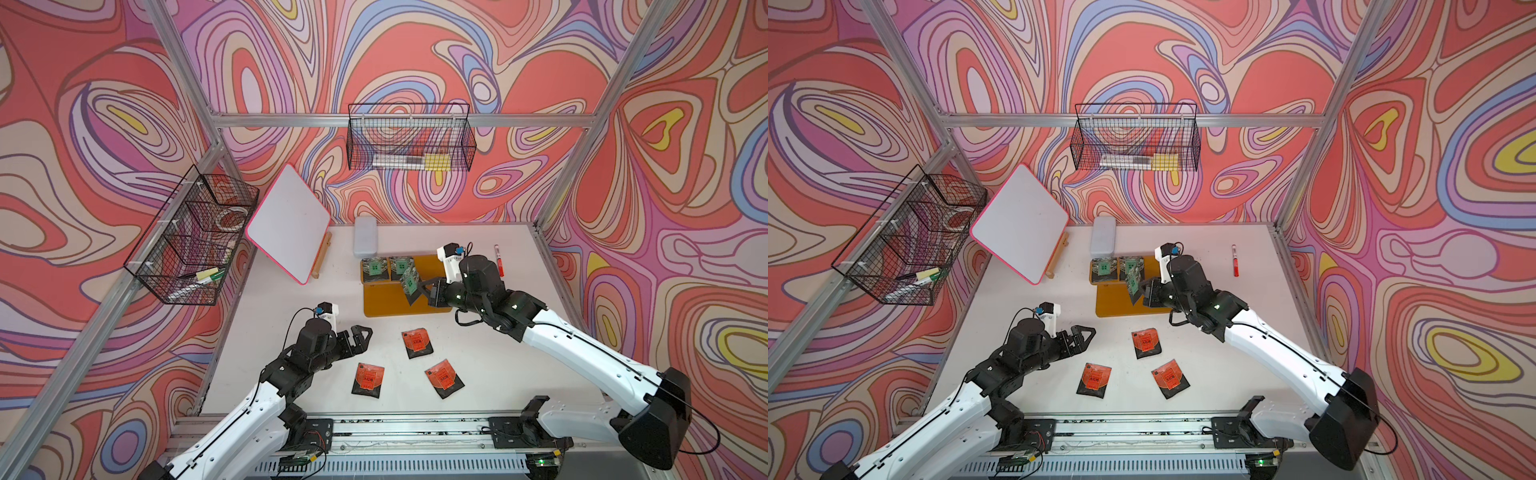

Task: Place the tea bags on the shelf by color
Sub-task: Place the tea bag on the shelf.

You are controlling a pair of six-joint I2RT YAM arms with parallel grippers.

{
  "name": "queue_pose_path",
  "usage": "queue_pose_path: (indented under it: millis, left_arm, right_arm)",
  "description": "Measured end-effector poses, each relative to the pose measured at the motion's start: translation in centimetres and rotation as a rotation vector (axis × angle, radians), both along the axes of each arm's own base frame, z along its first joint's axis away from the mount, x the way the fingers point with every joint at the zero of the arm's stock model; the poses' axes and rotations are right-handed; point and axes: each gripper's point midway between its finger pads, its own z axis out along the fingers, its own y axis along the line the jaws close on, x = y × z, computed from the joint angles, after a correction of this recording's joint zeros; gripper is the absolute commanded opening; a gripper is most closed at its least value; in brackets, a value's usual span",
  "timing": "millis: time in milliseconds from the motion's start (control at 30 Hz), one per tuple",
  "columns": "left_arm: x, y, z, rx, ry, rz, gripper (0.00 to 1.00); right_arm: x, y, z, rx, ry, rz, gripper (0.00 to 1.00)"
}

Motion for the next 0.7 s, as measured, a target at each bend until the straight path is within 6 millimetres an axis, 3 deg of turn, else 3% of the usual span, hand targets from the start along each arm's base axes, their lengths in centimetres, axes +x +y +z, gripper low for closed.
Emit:
queue_pose_path:
  millis: [300,500,700]
  left_arm:
    - [0.3,-0.3,0.4,-0.013,-0.016,-0.005,0.99]
    - [0.5,-0.4,0.8,-0.021,-0.034,-0.002,0.99]
    - [1.1,-0.4,1.5,-0.032,-0.071,0.011,0.99]
  right_arm:
    - [3.3,-3.8,0.7,0.021,-0.023,-0.12,0.0]
    - [4.7,-4.7,1.2,0.048,-0.044,-0.145,0.0]
    - [6.5,-5.2,0.3,0.064,-0.031,-0.164,0.0]
